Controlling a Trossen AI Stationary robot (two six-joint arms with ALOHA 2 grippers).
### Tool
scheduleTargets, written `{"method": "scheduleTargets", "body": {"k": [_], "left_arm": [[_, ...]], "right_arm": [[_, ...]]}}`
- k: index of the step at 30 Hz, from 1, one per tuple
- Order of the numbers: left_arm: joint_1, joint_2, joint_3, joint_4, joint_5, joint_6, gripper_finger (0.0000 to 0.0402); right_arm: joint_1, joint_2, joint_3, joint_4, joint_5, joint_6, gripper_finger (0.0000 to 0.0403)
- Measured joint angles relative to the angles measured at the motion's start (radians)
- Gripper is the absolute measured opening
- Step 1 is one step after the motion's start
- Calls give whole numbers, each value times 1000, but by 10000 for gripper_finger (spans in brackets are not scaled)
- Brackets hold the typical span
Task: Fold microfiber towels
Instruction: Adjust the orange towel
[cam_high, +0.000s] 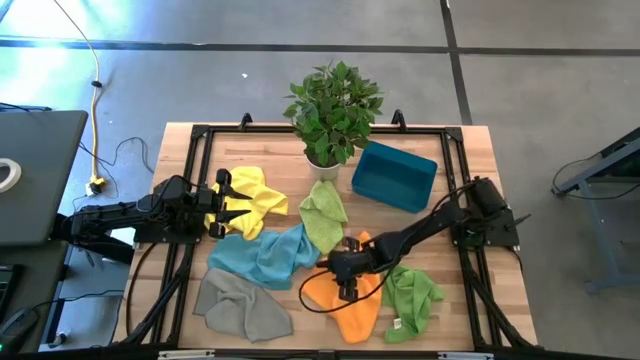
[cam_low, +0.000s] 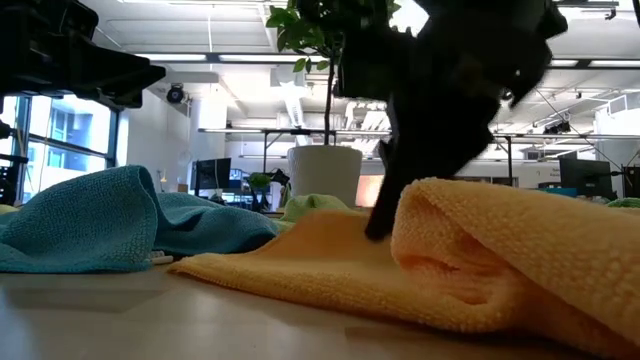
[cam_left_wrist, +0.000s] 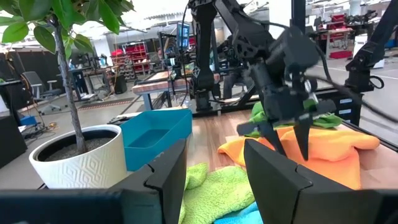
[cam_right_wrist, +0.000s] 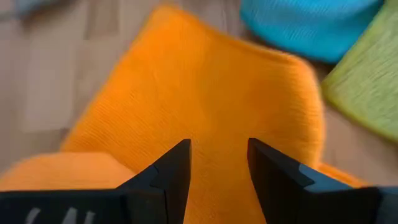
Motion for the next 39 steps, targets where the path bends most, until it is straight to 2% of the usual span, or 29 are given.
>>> {"method": "scheduleTargets", "body": {"k": [9,15,27,34,39], "left_arm": [[0,0,0,0,0,0,152],[0,0,0,0,0,0,152],[0,0,0,2,0,0,152],[0,0,0,2,0,0,152],[0,0,0,2,0,0,152]], "right_arm": [[0,8,-1,-7,29,-26,149],[-1,7,1,-98,24,5,149],[26,-9,6,-408,-75,183,149],[89,-10,9,-623,-82,299,149],[141,-1,34,-837,-175,392,149]]}}
